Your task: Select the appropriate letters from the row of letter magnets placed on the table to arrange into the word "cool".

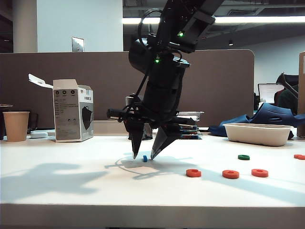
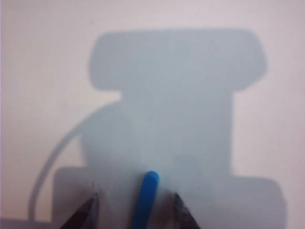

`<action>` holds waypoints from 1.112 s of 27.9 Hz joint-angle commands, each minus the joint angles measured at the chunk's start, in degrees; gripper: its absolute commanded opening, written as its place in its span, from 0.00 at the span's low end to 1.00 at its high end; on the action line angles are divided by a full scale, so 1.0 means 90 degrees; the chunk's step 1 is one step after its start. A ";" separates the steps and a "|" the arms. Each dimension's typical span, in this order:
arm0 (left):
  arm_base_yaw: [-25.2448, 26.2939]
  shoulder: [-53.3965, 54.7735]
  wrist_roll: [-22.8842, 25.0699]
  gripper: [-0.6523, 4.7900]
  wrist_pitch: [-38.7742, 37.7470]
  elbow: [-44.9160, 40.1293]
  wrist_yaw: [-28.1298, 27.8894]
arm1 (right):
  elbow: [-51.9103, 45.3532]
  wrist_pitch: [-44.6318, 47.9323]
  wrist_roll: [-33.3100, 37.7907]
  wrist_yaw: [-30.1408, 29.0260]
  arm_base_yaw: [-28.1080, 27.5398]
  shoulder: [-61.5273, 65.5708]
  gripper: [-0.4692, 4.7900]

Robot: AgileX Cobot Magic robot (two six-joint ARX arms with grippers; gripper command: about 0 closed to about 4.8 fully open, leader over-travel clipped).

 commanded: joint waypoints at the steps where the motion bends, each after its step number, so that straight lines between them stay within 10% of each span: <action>1: -0.0002 -0.0015 0.0010 0.11 0.0080 0.0022 0.0002 | 0.0007 -0.0155 0.0010 0.0005 0.0034 0.0007 0.38; 8: -0.0002 -0.0015 0.0010 0.11 0.0080 0.0024 0.0002 | 0.0007 -0.0260 0.0010 -0.0007 0.0022 0.0007 0.07; 31: -0.0002 -0.0015 0.0012 0.11 0.0080 0.0022 0.0002 | 0.0005 -0.1234 -0.0294 0.0367 -0.0639 -0.1571 0.07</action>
